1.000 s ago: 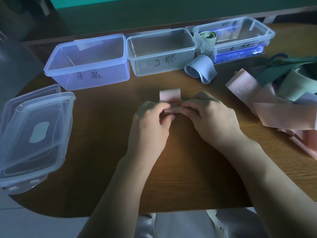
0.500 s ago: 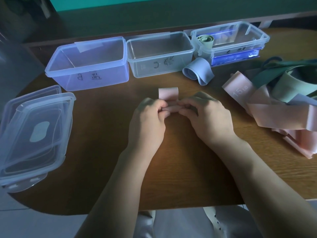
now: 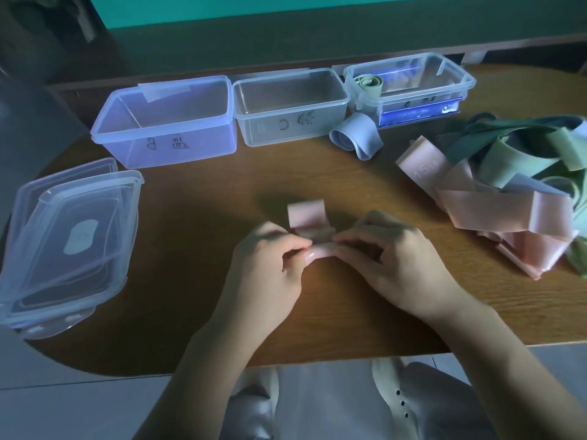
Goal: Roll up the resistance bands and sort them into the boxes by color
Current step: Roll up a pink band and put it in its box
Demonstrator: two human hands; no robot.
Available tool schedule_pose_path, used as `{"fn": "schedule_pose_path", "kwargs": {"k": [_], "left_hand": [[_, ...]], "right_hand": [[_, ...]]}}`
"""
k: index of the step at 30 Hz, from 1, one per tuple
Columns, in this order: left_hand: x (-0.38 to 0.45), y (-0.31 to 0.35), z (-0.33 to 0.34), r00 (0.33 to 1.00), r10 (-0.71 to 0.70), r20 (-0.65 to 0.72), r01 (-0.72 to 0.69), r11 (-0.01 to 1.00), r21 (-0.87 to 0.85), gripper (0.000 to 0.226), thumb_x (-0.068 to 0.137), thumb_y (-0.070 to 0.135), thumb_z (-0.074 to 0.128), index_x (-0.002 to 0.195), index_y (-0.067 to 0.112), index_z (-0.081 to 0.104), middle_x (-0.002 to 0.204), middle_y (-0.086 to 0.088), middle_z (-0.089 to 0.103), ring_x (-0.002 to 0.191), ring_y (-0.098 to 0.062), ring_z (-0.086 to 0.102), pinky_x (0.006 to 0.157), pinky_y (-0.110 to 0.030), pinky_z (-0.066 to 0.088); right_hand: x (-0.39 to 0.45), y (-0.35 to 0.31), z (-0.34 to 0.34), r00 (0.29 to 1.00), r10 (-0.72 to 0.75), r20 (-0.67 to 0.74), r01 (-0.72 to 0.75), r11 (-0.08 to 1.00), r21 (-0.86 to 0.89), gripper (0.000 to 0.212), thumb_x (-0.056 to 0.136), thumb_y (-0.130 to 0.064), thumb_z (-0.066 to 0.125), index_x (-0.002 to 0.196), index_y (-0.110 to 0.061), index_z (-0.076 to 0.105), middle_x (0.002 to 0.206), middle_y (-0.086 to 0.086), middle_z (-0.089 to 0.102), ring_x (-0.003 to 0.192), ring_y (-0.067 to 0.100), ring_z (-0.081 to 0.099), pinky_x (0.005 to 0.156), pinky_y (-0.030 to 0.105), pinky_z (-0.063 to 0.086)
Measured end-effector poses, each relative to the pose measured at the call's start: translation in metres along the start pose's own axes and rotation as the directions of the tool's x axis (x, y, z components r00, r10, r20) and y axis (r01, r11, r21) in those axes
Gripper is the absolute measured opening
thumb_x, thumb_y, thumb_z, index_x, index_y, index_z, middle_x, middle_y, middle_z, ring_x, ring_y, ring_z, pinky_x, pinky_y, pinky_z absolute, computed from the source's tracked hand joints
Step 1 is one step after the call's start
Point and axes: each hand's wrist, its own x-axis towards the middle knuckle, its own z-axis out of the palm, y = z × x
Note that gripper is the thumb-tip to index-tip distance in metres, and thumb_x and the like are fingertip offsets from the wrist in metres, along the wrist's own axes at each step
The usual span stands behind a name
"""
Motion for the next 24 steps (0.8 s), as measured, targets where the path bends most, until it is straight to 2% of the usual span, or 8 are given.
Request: {"fn": "schedule_pose_path", "kwargs": {"k": [5, 9, 13, 15, 17, 21, 24], "left_hand": [[0.005, 0.001, 0.0, 0.999, -0.02, -0.049, 0.017, 0.998, -0.057, 0.014, 0.086, 0.018, 0.078, 0.1, 0.018, 0.08, 0.102, 0.007, 0.066, 0.082, 0.004, 0.055, 0.075, -0.003, 0.046], [0.003, 0.005, 0.003, 0.995, 0.016, -0.098, -0.027, 0.993, -0.119, 0.012, 0.088, 0.012, 0.075, 0.099, 0.018, 0.077, 0.101, 0.007, 0.071, 0.089, 0.003, 0.062, 0.076, -0.001, 0.046], [0.003, 0.005, 0.007, 0.995, 0.071, -0.067, -0.075, 0.995, -0.066, 0.014, 0.09, 0.018, 0.074, 0.104, 0.016, 0.075, 0.105, 0.007, 0.071, 0.092, -0.002, 0.063, 0.079, -0.007, 0.052], [0.005, 0.005, 0.008, 0.998, 0.041, -0.042, -0.043, 0.998, -0.045, 0.022, 0.087, 0.026, 0.079, 0.107, 0.018, 0.075, 0.107, 0.008, 0.07, 0.092, 0.0, 0.06, 0.077, -0.004, 0.049], [0.008, 0.002, 0.01, 0.998, 0.041, -0.056, -0.043, 0.998, -0.038, 0.021, 0.085, 0.022, 0.08, 0.105, 0.017, 0.076, 0.105, 0.007, 0.071, 0.091, 0.001, 0.058, 0.078, -0.002, 0.046], [0.014, -0.001, 0.013, 0.995, 0.009, -0.096, -0.011, 1.0, -0.017, 0.018, 0.086, 0.018, 0.079, 0.103, 0.015, 0.079, 0.105, 0.002, 0.07, 0.089, 0.001, 0.057, 0.08, -0.001, 0.044], [0.015, 0.001, 0.013, 0.995, -0.038, -0.096, 0.034, 0.999, -0.038, 0.018, 0.084, 0.019, 0.08, 0.102, 0.017, 0.079, 0.105, 0.003, 0.07, 0.087, 0.002, 0.056, 0.08, 0.002, 0.042]], "right_hand": [[0.009, 0.002, 0.002, 0.999, 0.049, 0.001, -0.049, 0.998, 0.044, 0.025, 0.091, -0.049, 0.065, 0.112, -0.04, 0.074, 0.106, -0.016, 0.056, 0.081, 0.006, 0.058, 0.064, 0.035, 0.055], [0.016, 0.001, 0.0, 0.998, 0.056, 0.041, -0.06, 0.993, 0.104, 0.013, 0.091, -0.039, 0.067, 0.101, -0.034, 0.073, 0.106, -0.018, 0.06, 0.092, 0.007, 0.061, 0.07, 0.037, 0.056], [0.022, 0.002, 0.001, 0.998, 0.039, 0.04, -0.04, 0.999, 0.035, 0.022, 0.092, -0.046, 0.059, 0.102, -0.031, 0.073, 0.099, -0.017, 0.06, 0.078, 0.006, 0.059, 0.06, 0.036, 0.054], [0.024, 0.002, 0.004, 0.999, 0.046, 0.015, -0.046, 0.999, 0.001, 0.027, 0.093, -0.049, 0.056, 0.103, -0.031, 0.073, 0.095, -0.015, 0.059, 0.073, 0.006, 0.057, 0.057, 0.034, 0.052], [0.026, 0.002, 0.006, 0.999, 0.049, -0.013, -0.05, 0.998, -0.024, 0.028, 0.093, -0.049, 0.055, 0.103, -0.03, 0.074, 0.095, -0.015, 0.06, 0.073, 0.005, 0.056, 0.056, 0.03, 0.049], [0.026, 0.005, 0.007, 1.0, 0.022, -0.02, -0.02, 0.998, 0.061, 0.017, 0.095, -0.04, 0.063, 0.105, -0.031, 0.074, 0.104, -0.017, 0.061, 0.088, 0.005, 0.062, 0.068, 0.033, 0.054], [0.026, 0.007, 0.006, 1.0, 0.012, 0.0, -0.012, 0.995, 0.099, 0.018, 0.093, -0.044, 0.065, 0.105, -0.033, 0.074, 0.108, -0.018, 0.061, 0.096, 0.005, 0.063, 0.074, 0.035, 0.056]]}}
